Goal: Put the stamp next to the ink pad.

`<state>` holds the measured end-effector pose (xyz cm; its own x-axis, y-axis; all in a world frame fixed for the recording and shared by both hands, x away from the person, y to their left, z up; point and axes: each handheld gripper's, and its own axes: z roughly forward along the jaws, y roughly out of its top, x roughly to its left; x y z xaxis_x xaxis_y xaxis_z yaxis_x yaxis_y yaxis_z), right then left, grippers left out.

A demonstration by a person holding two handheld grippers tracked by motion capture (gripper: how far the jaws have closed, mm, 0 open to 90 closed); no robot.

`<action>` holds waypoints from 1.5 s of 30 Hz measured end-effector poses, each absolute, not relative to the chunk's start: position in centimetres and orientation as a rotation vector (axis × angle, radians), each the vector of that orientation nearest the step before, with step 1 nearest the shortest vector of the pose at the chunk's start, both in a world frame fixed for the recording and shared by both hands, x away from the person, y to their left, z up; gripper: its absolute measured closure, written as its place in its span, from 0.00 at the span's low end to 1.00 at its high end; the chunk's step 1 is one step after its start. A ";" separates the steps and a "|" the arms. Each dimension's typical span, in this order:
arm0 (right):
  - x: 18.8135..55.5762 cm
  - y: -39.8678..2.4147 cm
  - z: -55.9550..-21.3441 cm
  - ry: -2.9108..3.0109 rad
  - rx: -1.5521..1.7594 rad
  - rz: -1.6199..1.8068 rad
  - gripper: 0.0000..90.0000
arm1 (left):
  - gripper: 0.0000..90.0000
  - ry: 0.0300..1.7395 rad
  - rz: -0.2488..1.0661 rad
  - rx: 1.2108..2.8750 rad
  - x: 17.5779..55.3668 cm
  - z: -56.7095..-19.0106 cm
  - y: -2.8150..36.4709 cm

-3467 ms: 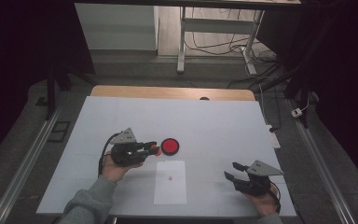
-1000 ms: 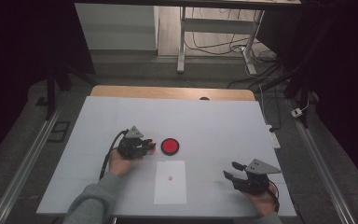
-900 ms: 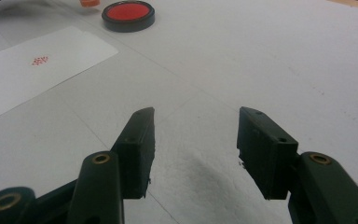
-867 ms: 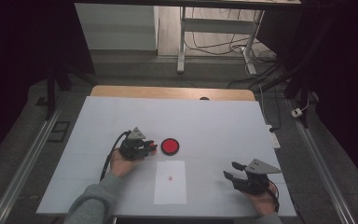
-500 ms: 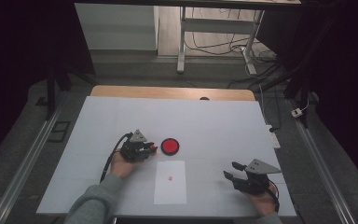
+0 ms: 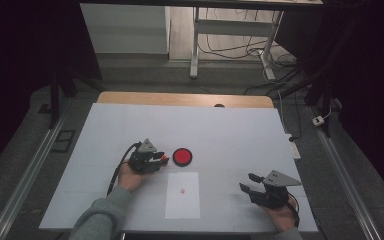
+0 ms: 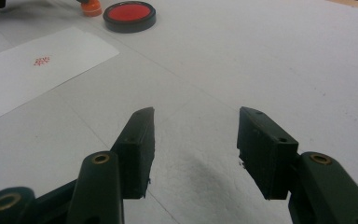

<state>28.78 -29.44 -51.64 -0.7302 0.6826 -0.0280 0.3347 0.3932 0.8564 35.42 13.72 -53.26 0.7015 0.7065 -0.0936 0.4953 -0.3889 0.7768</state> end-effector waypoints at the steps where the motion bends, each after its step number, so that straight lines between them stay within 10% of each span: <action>1: 28.8 -29.4 -51.6 2.280 0.879 1.275 0.51 | 0.58 0.920 0.323 2.052 35.4 -53.1 13.8; 10: 28.9 -29.5 -51.4 2.271 0.867 1.313 0.51 | 0.35 0.940 0.322 1.978 34.6 -51.6 14.3; 45: 28.7 -29.3 -51.1 2.263 0.760 1.317 0.51 | 0.34 0.889 0.311 1.995 25.5 -50.4 19.0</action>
